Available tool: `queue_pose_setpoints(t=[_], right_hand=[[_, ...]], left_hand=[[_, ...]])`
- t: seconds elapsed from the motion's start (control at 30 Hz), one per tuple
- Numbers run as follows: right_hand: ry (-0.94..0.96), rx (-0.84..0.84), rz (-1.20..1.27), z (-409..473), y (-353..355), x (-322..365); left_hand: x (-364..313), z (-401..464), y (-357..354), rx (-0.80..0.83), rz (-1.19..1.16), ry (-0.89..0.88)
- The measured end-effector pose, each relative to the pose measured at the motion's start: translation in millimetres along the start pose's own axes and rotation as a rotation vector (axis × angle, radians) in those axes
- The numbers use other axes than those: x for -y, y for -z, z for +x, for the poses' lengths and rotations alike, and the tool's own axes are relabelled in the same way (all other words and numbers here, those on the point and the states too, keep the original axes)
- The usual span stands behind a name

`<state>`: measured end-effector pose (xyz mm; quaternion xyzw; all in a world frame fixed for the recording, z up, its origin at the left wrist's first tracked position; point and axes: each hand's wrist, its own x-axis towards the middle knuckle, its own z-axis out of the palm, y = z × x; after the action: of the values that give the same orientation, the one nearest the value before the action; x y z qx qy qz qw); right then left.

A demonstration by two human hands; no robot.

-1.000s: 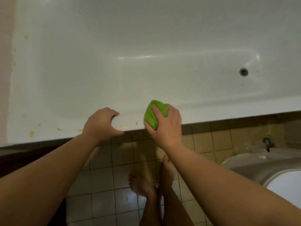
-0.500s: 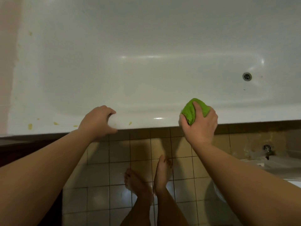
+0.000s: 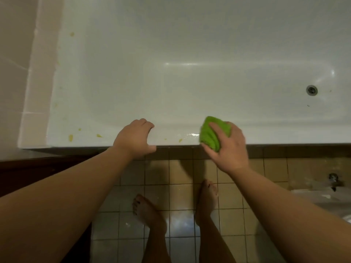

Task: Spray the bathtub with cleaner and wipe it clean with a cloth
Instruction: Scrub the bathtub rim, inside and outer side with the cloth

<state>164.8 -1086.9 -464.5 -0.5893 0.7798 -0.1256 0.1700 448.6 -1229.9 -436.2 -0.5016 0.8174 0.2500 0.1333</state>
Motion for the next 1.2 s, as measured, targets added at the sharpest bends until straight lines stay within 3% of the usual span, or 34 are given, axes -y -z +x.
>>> queue_pose_setpoints(t=[0.13,0.37,0.53,0.67,0.73,0.87,0.93,1.03,1.2], right_hand=[[-0.249,-0.115,-0.006,-4.6,-5.8,15.9],[-0.088,-0.032,0.078,10.3,-56.9,131.0],[-0.215,-0.068,0.379,15.0,-47.8,139.1],[-0.288,-0.115,0.414,18.1,-48.7,141.4],[-0.242,-0.081,0.360,17.7,-58.1,158.6],[0.065,0.044,0.132,14.2,-78.3,186.4],[0.099,0.060,0.102,15.1,-75.7,177.2],[-0.023,0.042,0.088,12.4,-55.1,138.0],[-0.426,-0.117,0.080,9.3,-30.4,89.3]], left_hand=[[22.4,-5.9,2.0,-0.011,0.028,-0.015],[57.0,-15.1,5.9,-0.032,0.054,-0.020],[76.7,-22.1,11.6,-0.031,0.050,-0.008],[82.2,-20.4,12.9,-0.023,0.048,-0.032],[84.1,-19.5,11.7,-0.024,0.035,-0.036],[92.2,-17.1,10.6,-0.036,0.026,-0.063],[97.5,-16.9,11.5,-0.027,0.037,-0.064],[101.8,-16.7,13.9,-0.015,0.041,-0.058],[99.7,-14.7,15.9,-0.006,0.033,-0.047]])
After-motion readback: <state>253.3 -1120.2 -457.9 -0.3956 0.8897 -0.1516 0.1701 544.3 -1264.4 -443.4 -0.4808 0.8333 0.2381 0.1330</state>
